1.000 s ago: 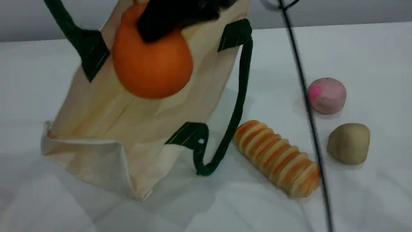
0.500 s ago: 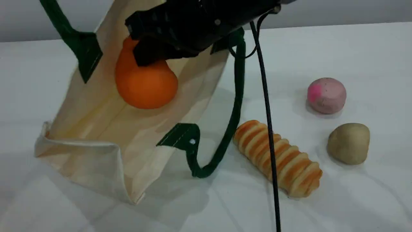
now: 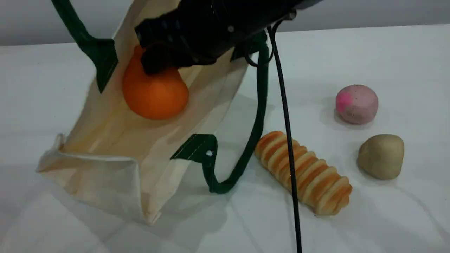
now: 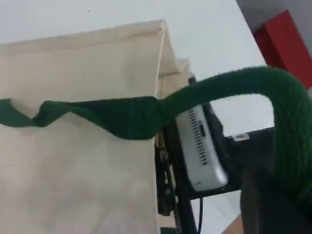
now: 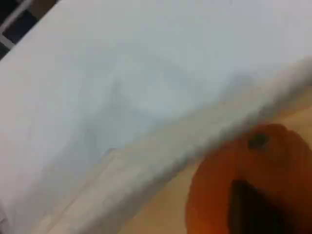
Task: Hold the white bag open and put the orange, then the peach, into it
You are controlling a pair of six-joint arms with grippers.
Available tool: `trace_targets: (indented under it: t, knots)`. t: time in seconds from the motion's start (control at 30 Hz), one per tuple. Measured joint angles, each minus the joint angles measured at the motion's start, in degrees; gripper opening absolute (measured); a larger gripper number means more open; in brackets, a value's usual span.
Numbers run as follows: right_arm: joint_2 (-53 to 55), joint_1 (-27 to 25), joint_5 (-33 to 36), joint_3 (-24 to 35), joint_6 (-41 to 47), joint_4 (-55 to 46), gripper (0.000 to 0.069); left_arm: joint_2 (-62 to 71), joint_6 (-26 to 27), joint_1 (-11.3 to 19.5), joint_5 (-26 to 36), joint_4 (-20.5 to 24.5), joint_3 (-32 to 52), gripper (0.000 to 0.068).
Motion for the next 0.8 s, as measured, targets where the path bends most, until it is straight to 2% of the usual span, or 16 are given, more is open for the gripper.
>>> trace_targets:
  t: [0.17, 0.3, 0.47, 0.57, 0.8]
  knots:
    - [0.1, 0.0, 2.7, 0.0, -0.1, 0.1, 0.0403, 0.0, 0.0, 0.0, 0.0, 0.0, 0.0, 0.0071]
    - [-0.6, -0.1, 4.6, 0.1, -0.1, 0.0, 0.0511, 0.0, 0.0, 0.0, 0.0, 0.3, 0.0, 0.0071]
    - [-3.9, -1.7, 2.6, 0.6, 0.0, -1.0, 0.054, 0.0, 0.0, 0.0, 0.0, 0.3, 0.0, 0.0071]
    - [-6.6, -3.7, 2.6, 1.7, 1.6, -6.5, 0.054, 0.0, 0.1, 0.0, 0.1, 0.3, 0.0, 0.0071]
    - [-11.0, -10.6, 5.1, 3.0, 16.5, -25.3, 0.0541, 0.0, 0.5, 0.0, 0.1, 0.6, 0.0, 0.0071]
